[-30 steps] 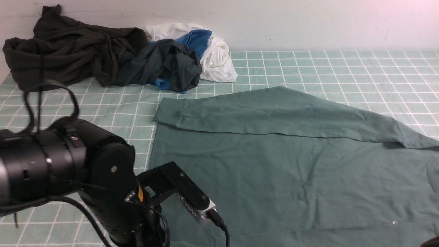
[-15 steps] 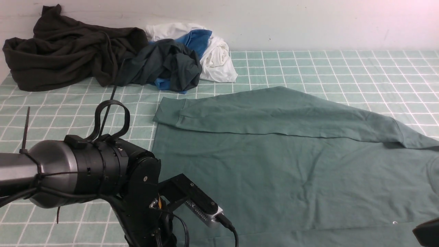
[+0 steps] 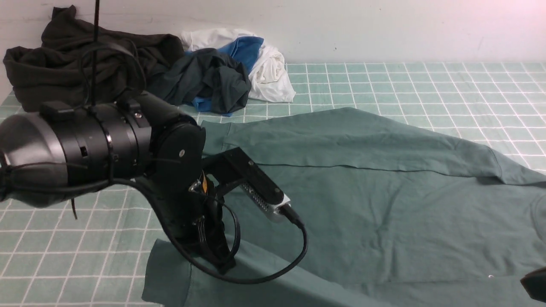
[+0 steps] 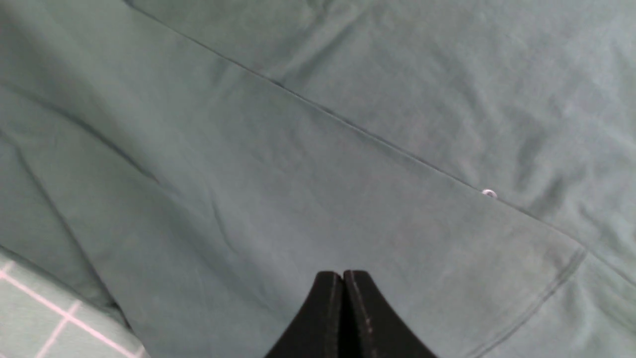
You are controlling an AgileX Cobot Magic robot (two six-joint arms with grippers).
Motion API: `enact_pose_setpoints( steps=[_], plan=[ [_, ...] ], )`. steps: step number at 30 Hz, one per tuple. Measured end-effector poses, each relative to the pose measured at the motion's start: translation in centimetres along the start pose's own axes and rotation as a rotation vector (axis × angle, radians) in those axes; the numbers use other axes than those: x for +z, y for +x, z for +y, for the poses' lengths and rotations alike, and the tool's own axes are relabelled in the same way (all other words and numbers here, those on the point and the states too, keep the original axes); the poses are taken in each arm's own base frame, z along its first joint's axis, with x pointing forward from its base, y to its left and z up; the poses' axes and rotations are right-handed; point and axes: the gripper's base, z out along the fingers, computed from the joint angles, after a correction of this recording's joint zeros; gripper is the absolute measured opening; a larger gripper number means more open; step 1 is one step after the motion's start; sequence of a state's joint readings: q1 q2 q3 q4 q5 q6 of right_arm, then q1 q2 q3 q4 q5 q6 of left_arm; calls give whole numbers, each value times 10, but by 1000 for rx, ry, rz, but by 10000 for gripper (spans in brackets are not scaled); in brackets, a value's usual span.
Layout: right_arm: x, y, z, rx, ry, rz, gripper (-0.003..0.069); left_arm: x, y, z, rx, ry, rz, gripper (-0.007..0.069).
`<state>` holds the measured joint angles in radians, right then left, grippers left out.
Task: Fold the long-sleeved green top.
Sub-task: Use the left arm to drag and place the cuff at the centered position on the left edge of the fabric
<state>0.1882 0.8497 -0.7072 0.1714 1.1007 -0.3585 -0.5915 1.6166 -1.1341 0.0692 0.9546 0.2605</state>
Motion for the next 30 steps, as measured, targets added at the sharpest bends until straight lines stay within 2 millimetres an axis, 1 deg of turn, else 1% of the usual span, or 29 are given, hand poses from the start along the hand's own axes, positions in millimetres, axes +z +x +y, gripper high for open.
enact_pose_setpoints(
  steps=[1,4,8,12,16,18,20,21,22,23,26,27,30],
  plan=[
    [0,0,-1,7,14,-3,-14,-4,-6,4,9,-17,-2,20],
    [0,-1,-4,47,48,-12,-14,-7,-18,10,16,-38,6,20],
    [-1,0,-10,104,110,-5,-14,-1,-28,22,-6,-39,35,20],
    [-2,2,-19,180,210,8,-5,5,-37,37,-34,-50,41,20],
    [1,2,-26,231,272,28,22,7,-44,42,-39,-56,34,20],
    [9,2,-31,272,310,55,62,8,-46,43,-39,-57,32,20],
    [23,3,-36,317,346,88,121,9,-47,43,-40,-56,30,20],
    [25,3,-38,323,349,97,134,9,-47,43,-40,-56,30,20],
    [36,2,-45,375,377,110,188,9,-48,43,-39,-56,31,20],
    [41,1,-49,401,390,114,223,9,-48,43,-39,-56,31,20],
    [61,-2,-66,483,416,121,310,9,-48,43,-39,-56,30,20],
    [72,-2,-75,516,422,127,347,9,-48,43,-39,-56,30,20],
    [87,-1,-85,553,422,147,378,9,-48,43,-39,-57,30,20]
  ],
)
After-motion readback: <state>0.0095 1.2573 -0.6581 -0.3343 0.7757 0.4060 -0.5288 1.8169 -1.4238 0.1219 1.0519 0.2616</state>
